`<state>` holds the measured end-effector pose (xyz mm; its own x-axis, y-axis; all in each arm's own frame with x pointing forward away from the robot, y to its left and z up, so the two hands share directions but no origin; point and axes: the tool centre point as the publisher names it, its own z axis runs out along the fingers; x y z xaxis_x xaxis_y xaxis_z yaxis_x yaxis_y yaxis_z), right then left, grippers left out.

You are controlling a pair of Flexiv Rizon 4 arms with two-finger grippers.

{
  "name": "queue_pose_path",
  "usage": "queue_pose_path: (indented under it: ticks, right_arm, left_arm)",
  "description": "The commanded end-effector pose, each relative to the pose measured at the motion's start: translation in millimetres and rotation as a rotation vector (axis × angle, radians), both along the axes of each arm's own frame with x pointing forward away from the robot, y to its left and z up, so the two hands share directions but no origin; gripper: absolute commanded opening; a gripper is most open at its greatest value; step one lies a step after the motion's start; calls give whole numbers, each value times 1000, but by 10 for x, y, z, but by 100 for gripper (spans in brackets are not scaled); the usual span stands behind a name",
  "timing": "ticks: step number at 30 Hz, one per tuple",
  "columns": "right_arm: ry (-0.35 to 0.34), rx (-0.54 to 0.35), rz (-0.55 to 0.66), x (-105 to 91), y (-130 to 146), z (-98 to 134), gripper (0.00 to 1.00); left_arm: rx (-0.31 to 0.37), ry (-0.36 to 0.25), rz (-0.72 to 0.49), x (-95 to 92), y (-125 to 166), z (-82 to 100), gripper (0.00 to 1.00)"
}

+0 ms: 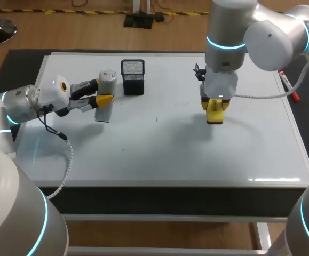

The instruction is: Pick up the inspection probe, press it on each red-marked spot on the whiteboard one by one, put down the probe, pick up the eraser, and wipe off all the red marks.

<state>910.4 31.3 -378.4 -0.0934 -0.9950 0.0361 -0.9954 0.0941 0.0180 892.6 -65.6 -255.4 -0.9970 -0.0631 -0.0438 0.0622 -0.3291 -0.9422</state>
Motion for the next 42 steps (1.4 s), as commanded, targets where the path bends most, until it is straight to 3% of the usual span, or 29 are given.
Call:
queue_pose_path:
  ticks: [1, 9, 18, 32, 42]
  right_arm:
    - [39, -1, 42, 485, 84, -143, 0]
    - [61, -18, 109, 1129, 256, -214, 0]
    - [123, 29, 77, 1506, 395, -346, 0]
    - [130, 30, 33, 1766, 381, -398, 0]
    - [127, 14, 22, 1763, 303, -440, 0]
  left_arm:
    - [-3, -1, -3, 12, 0, -5, 0]
    - [-3, -1, -3, 12, 0, -5, 0]
    - [-3, -1, -3, 12, 0, -5, 0]
    - [-3, -1, -3, 12, 0, -5, 0]
    - [-3, -1, -3, 12, 0, -5, 0]
